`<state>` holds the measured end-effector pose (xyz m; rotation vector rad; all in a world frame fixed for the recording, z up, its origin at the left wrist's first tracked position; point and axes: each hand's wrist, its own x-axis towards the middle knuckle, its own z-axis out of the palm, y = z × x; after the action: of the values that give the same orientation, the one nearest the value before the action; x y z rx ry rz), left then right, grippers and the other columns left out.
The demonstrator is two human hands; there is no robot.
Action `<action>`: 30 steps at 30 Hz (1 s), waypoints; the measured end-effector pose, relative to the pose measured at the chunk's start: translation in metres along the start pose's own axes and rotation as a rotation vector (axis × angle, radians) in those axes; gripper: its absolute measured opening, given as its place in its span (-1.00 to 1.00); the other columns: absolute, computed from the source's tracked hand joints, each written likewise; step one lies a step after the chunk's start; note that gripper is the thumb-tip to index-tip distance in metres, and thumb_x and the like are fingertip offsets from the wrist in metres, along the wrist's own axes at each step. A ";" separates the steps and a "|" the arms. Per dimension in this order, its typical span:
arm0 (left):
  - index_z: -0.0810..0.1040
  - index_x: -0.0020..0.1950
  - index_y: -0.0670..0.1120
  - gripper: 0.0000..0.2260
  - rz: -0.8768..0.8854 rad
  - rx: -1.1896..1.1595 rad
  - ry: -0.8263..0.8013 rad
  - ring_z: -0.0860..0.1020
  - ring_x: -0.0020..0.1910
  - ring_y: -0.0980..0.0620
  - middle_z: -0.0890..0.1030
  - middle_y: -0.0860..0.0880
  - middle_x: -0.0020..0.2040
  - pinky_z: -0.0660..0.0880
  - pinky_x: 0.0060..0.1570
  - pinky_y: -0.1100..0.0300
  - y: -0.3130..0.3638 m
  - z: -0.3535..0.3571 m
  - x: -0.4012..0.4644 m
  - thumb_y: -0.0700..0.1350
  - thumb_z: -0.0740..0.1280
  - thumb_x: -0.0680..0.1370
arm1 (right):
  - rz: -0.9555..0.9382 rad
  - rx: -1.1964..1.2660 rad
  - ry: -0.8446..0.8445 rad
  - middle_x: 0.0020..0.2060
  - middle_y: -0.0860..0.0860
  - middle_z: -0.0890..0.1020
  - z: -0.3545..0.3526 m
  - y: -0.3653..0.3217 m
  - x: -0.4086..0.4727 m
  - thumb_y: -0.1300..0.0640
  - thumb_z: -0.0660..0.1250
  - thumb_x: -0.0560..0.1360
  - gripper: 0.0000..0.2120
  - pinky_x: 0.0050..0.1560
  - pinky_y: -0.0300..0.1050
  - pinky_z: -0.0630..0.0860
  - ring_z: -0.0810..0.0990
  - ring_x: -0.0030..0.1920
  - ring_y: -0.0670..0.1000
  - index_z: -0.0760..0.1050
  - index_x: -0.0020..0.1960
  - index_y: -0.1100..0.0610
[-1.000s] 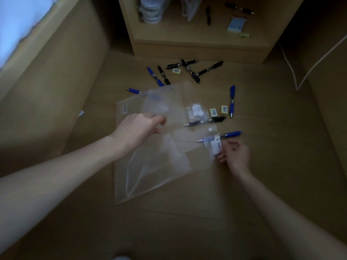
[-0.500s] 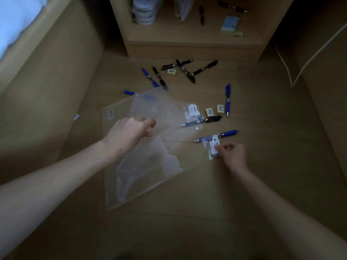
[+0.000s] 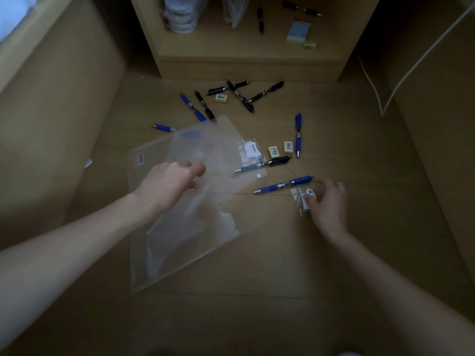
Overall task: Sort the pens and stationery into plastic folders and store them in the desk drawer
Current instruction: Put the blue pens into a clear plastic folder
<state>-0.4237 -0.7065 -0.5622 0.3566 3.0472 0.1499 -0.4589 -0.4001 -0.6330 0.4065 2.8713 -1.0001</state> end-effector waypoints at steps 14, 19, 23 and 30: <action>0.47 0.14 -0.13 -0.78 -0.107 0.015 -0.056 0.56 -0.04 -0.22 0.58 -0.15 0.05 0.45 -0.17 0.01 -0.013 -0.008 -0.018 -0.07 0.33 0.55 | -0.292 -0.202 0.044 0.04 0.06 0.59 0.022 -0.021 0.014 0.24 0.26 0.53 -0.83 -0.01 -0.14 0.14 0.47 0.11 0.11 0.55 0.08 0.09; 0.48 0.18 -0.13 -0.78 -0.026 0.032 -0.062 0.57 -0.06 -0.23 0.58 -0.15 0.09 0.45 -0.19 0.02 0.004 -0.005 -0.009 -0.11 0.32 0.56 | -0.514 0.031 -0.136 -0.06 0.01 0.60 0.015 -0.048 0.007 0.21 0.36 0.49 -0.80 -0.01 -0.05 0.46 0.56 -0.07 0.06 0.58 0.11 0.09; 0.49 0.14 -0.15 -0.79 0.082 0.018 0.027 0.58 -0.12 -0.24 0.57 -0.15 0.12 0.49 -0.27 0.00 0.022 -0.003 -0.003 -0.14 0.35 0.54 | -0.512 -0.014 -0.557 -0.19 -0.06 0.56 0.029 -0.083 -0.016 0.19 0.39 0.47 -0.81 -0.09 -0.16 0.47 0.52 -0.18 -0.08 0.60 0.09 0.08; 0.41 0.05 -0.09 -0.63 0.203 0.017 0.097 0.62 -0.12 -0.24 0.56 -0.25 0.13 0.55 -0.44 0.01 0.025 0.008 -0.021 -0.26 0.50 0.36 | -0.459 0.037 -0.794 -0.11 0.08 0.63 0.059 -0.087 -0.039 0.32 0.39 0.42 -0.76 0.03 -0.14 0.50 0.58 -0.06 0.02 0.58 0.08 0.18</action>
<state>-0.3967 -0.6865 -0.5665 0.6795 3.1023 0.1570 -0.4457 -0.5113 -0.6213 -0.5598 2.2319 -0.9679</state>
